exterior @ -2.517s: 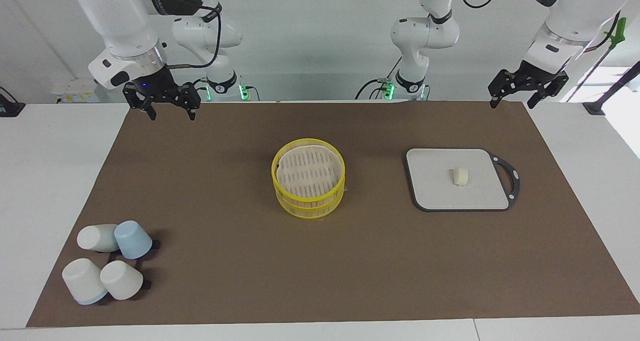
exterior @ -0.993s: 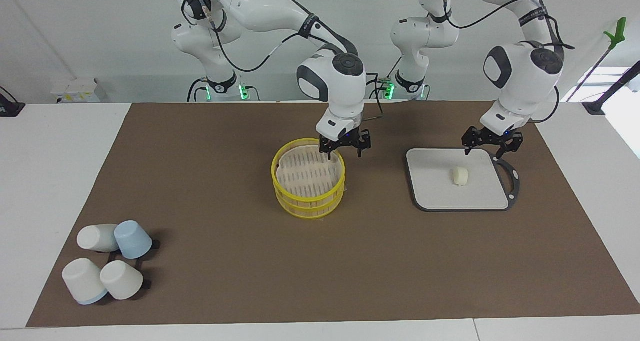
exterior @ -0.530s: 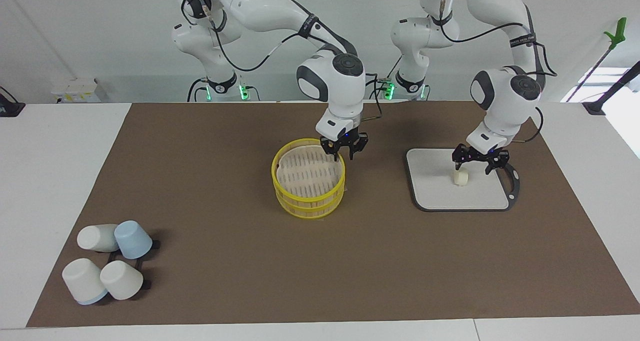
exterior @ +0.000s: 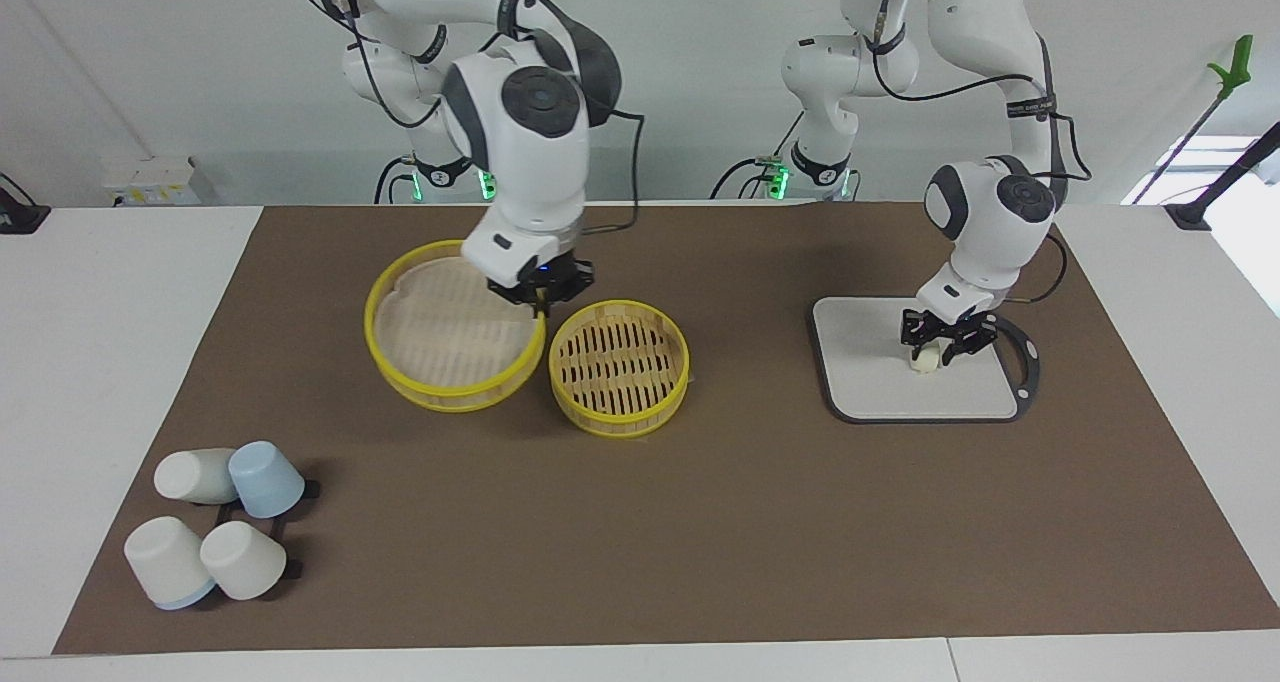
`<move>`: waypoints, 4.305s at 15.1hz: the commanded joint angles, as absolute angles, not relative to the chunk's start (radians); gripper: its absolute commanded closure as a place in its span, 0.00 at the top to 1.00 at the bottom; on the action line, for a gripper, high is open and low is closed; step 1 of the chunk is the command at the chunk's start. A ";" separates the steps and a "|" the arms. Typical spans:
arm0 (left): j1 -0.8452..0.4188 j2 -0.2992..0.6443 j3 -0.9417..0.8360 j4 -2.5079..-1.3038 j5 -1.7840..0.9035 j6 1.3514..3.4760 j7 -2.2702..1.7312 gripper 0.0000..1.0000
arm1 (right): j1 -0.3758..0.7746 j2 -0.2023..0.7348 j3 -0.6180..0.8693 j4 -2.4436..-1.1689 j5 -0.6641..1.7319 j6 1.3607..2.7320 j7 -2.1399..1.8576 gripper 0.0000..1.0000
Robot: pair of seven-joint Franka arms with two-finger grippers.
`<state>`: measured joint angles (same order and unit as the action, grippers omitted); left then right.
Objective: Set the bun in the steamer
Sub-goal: 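Lift the lid off with the right gripper while the left gripper grasps the bun, then lift the bun with the left gripper while the right gripper holds the lid, then carry the bun into the steamer basket with the left gripper and release, then bring the lid over the steamer with the right gripper while the left gripper withdraws, then lower the lid onto the steamer with the right gripper and release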
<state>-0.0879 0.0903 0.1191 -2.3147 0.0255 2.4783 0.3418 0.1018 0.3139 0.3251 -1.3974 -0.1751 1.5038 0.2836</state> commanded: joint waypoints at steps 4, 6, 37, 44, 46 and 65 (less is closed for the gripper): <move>-0.132 0.107 0.129 -2.161 -0.055 2.250 0.309 0.28 | -0.179 0.239 0.337 -1.497 -0.178 1.414 -0.118 0.00; -0.201 0.164 0.132 -1.920 -0.098 2.023 0.145 0.28 | -0.189 0.235 0.337 -1.514 -0.179 1.416 -0.137 0.00; -0.383 -0.006 0.141 -1.735 -0.057 1.692 -0.299 1.00 | 0.125 0.212 0.347 -1.605 -0.045 1.719 0.231 0.00; -0.179 -0.080 0.144 -1.710 0.018 1.582 0.032 1.00 | 0.330 0.374 0.345 -1.585 -0.060 2.015 0.505 0.00; -0.169 -0.095 0.146 -1.710 0.020 1.554 0.072 1.00 | 0.353 0.397 0.345 -1.597 -0.063 2.069 0.550 0.00; -0.169 -0.043 0.170 -1.628 -0.011 1.512 0.126 1.00 | 0.380 0.417 0.341 -1.680 -0.066 2.198 0.632 0.59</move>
